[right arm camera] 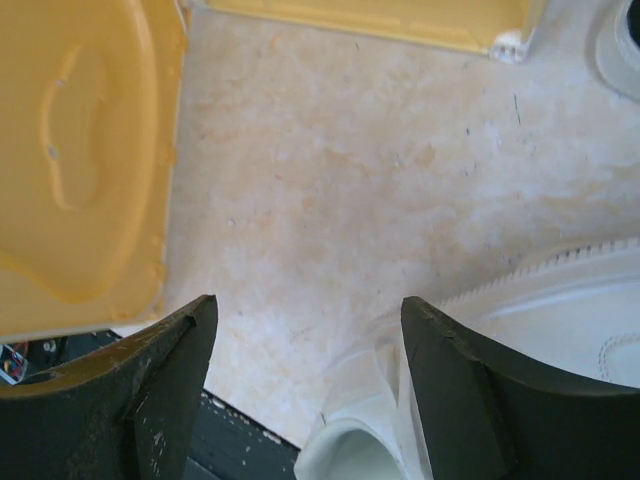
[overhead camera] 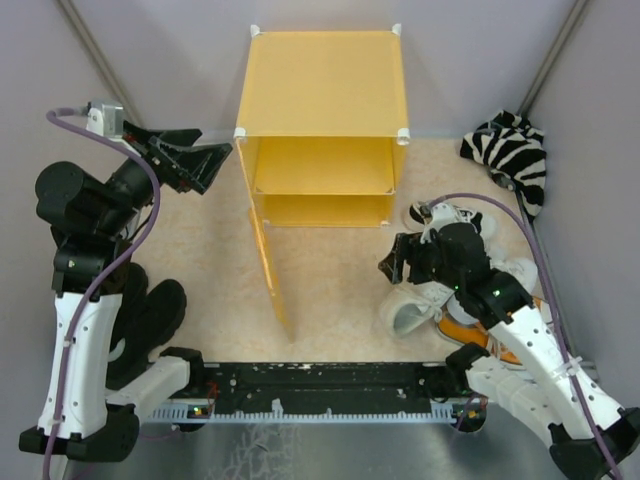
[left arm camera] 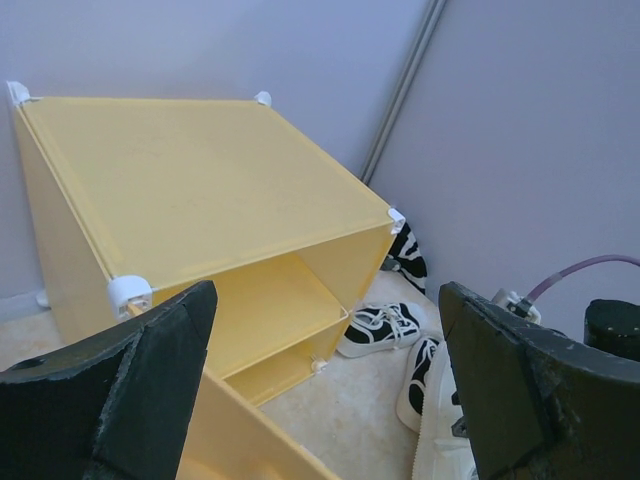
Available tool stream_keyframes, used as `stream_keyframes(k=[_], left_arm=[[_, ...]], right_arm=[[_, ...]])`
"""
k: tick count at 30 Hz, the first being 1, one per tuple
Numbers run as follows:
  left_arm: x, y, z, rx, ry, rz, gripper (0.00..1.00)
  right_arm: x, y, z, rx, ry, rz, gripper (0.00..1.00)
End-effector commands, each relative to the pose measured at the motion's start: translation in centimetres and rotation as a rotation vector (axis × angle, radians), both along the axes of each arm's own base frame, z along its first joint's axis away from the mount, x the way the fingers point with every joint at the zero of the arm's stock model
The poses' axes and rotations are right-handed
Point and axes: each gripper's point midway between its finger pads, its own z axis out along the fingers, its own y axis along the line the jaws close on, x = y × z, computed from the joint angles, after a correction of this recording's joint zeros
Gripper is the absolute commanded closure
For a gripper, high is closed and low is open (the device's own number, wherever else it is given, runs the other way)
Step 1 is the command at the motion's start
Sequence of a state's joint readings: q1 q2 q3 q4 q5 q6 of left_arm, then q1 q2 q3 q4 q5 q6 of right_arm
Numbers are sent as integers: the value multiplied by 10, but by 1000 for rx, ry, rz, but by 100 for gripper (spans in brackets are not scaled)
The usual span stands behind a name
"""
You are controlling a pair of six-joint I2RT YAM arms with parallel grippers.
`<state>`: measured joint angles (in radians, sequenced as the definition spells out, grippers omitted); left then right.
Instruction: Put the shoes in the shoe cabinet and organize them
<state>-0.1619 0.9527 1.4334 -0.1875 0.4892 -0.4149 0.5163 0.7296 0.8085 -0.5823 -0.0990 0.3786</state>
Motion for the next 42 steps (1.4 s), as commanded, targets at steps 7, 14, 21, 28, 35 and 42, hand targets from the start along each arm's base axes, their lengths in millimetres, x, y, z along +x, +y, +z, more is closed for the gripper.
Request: stream_keyframes(k=[7,14,21,28,35,42], left_arm=[[3,-24,-12,4,76,-155,10],[26,-32,-40,33,180,-154,15],[34,-50,-48,104,198,-153,16],[27,-68,-80,137,253,-189,17],[22,-61,-138,179,349,-132,17],[22,-43,-172,241,397,-41,16]], right_arm=[[-36,-1,-29,-77,146,9,28],[-38,20,-63,-142,231,35,29],[-63,28,-49,-247,261,56,28],[-91,11,-46,-292,360,45,28],[-101,-6,-55,-366,412,27,28],[-90,5,-83,-326,396,-17,28]])
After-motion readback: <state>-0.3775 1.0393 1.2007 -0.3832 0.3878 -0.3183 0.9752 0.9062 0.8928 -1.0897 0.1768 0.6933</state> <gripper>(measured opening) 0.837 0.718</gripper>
